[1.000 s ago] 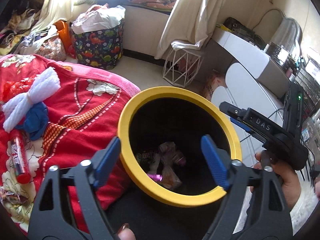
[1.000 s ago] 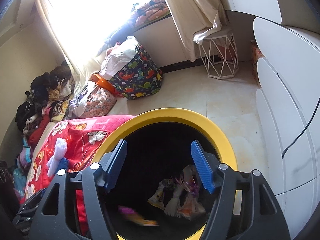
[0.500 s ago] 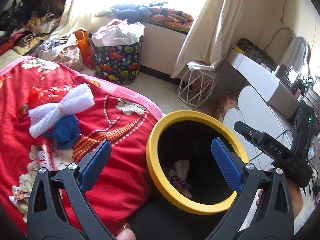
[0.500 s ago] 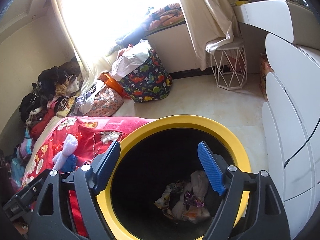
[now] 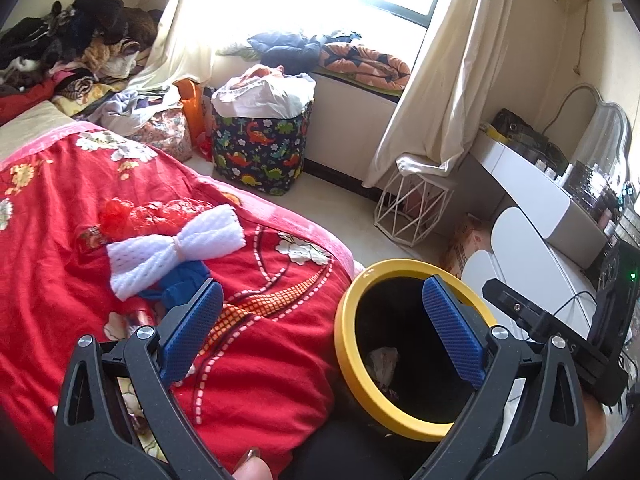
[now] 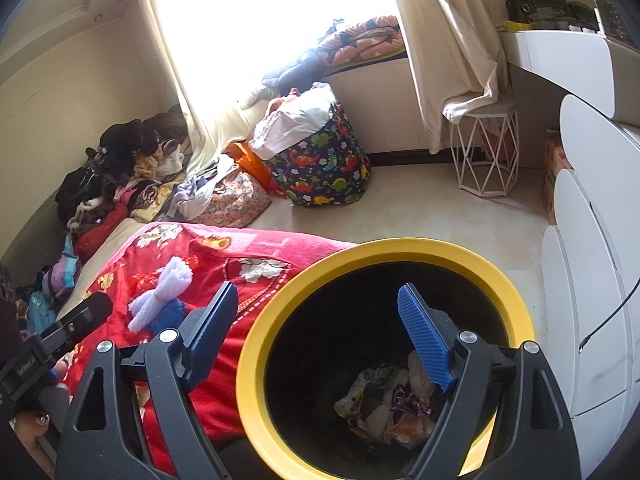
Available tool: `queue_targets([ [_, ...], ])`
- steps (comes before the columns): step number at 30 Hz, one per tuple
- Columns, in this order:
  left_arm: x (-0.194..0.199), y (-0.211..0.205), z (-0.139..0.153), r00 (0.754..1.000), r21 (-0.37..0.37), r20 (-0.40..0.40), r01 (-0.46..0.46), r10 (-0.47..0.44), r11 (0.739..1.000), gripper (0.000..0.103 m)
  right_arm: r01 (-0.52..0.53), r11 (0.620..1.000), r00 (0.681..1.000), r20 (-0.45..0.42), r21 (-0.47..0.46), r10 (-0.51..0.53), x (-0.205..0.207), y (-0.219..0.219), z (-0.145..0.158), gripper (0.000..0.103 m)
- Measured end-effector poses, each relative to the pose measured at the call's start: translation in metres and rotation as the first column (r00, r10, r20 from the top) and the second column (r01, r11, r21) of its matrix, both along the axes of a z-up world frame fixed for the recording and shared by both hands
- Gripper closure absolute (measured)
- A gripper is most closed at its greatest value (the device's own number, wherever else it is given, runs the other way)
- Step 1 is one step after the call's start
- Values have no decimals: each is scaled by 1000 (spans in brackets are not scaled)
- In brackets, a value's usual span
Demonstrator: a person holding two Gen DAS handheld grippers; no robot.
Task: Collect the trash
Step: 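Move both open tools back over the red can and white foam mesh, then grasp the red can with the right tool while the left tool grasps the white foam mesh bundle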
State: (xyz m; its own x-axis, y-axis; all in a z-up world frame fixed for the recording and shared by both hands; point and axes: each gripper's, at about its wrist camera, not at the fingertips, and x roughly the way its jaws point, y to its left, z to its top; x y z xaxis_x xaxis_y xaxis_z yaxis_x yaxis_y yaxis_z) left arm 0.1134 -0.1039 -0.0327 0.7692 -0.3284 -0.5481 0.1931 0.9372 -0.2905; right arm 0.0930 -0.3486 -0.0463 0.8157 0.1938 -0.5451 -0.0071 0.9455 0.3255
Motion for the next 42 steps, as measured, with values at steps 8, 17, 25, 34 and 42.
queue_targets([
  [8,2,27,6,998,-13,18,-55,55,998,11,-68,997,998,17,-26,68,1,24,7,23],
  [17,6,62,8,991,-21,17,-129,130,991,11,-154,987,988,13,-54,155,3,62,7,23],
  [25,12,98,5,978,-32,8,-206,206,978,11,-262,962,965,-2,-78,263,2,106,2,23],
  [34,23,140,-9,959,-42,-42,-281,279,959,11,-394,914,919,-32,-100,392,5,154,-9,23],
  [42,35,167,-24,945,-55,-109,-316,309,947,11,-492,866,870,-76,-90,487,12,196,-26,23],
])
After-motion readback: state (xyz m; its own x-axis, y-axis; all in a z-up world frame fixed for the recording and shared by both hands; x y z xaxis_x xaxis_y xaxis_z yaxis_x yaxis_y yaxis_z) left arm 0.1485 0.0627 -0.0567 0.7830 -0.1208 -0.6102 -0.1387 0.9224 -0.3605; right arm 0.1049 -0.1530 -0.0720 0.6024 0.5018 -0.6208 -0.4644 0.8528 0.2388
